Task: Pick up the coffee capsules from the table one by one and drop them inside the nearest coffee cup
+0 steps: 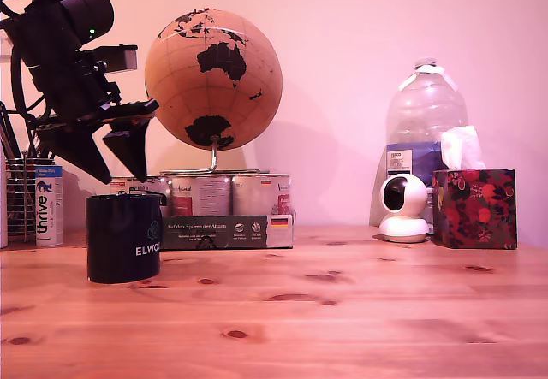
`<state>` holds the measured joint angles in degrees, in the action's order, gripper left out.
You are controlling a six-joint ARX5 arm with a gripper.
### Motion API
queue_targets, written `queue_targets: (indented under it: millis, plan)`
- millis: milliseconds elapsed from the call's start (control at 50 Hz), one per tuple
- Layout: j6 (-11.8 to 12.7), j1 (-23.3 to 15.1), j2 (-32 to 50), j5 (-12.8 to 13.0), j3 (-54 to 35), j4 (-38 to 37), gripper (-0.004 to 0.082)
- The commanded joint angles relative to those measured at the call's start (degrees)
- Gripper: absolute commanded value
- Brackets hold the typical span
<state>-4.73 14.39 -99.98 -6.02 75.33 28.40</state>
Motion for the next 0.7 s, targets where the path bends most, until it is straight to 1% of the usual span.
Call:
queue_targets:
  millis: [0,40,120,220,260,280,300,360,460,520,680]
  plan:
    - [-0.31,0.42,-0.76,-0.2,0.98,-0.35,0.0523]
    - [-0.31,0.42,-0.48,-0.17,0.98,-0.17,0.0466]
    - [-0.42,0.5,0.07,-0.2,0.98,0.31,0.0316]
    - [-0.24,0.52,1.14,-0.46,0.98,0.66,0.0071]
    - [-0.24,0.52,1.73,-0.94,0.98,0.57,-0.0009]
    - [-0.24,0.52,1.97,-1.01,0.98,0.44,-0.0031]
    - [-0.24,0.52,2.27,-1.44,0.98,0.17,-0.002]
    - [-0.24,0.52,3.32,-1.81,0.96,-0.42,-0.002]
    - [-0.17,0.5,5.27,-3.43,0.79,-1.27,-0.002]
    - [-0.09,0.5,6.73,-3.98,0.17,-1.64,-0.002]
    - [0.22,0.37,11.78,-4.04,-4.13,-3.93,-0.002]
